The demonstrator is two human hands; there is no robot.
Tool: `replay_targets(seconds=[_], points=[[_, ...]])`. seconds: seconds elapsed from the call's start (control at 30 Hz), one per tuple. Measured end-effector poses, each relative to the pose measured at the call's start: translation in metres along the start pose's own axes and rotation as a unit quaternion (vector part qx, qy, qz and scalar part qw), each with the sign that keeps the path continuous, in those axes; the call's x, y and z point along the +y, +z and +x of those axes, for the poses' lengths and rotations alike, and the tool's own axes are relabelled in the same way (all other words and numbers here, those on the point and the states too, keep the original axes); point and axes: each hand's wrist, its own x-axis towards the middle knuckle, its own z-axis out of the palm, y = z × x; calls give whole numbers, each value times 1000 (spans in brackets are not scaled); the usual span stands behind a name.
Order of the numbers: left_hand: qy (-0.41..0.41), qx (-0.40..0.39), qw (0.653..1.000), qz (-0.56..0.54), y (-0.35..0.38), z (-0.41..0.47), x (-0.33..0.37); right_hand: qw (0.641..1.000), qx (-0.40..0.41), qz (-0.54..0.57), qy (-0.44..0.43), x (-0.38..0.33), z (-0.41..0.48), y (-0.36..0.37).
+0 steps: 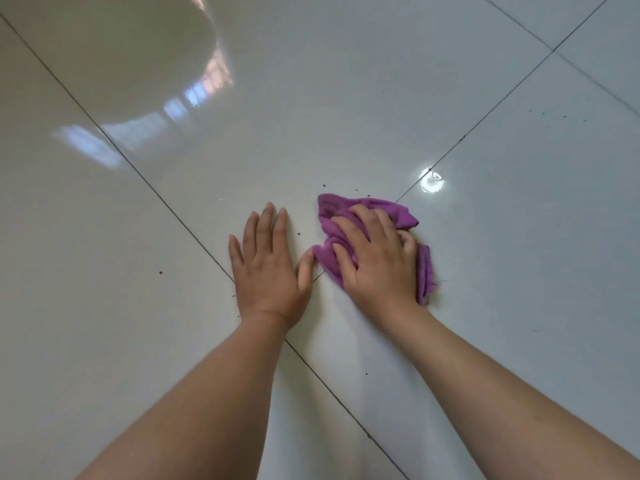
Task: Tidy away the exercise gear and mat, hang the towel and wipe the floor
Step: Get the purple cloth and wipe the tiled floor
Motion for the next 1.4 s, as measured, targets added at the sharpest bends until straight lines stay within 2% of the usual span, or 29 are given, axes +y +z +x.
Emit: replay_targets(seconds=[0.1,0.3,0.73,0.9,1.03,1.23,1.3,1.4], points=[[0,-13,1000,-10,-1,-1,0,999,0,-3,36,13,-24,-9],[3,-33,999,2,-3,-1,0,996,-21,0,90,14,-8,-10],[8,-9,1000,27,-4,-6,5,997,11,-2,74,20,-7,-4],[64,-13,998,22,-14,-2,37,998,3,6,58,32,-3,-8],[49,-18,998,-30,-2,19,89,992,21,18,125,77,4,-19],[6,-17,999,-30,24,35,125,951,40,-5,305,139,38,-34],[0,-15,999,-32,25,36,124,948,38,-16,315,144,61,-34],[0,-15,1000,-26,23,38,123,966,13,-14,258,140,86,-30]])
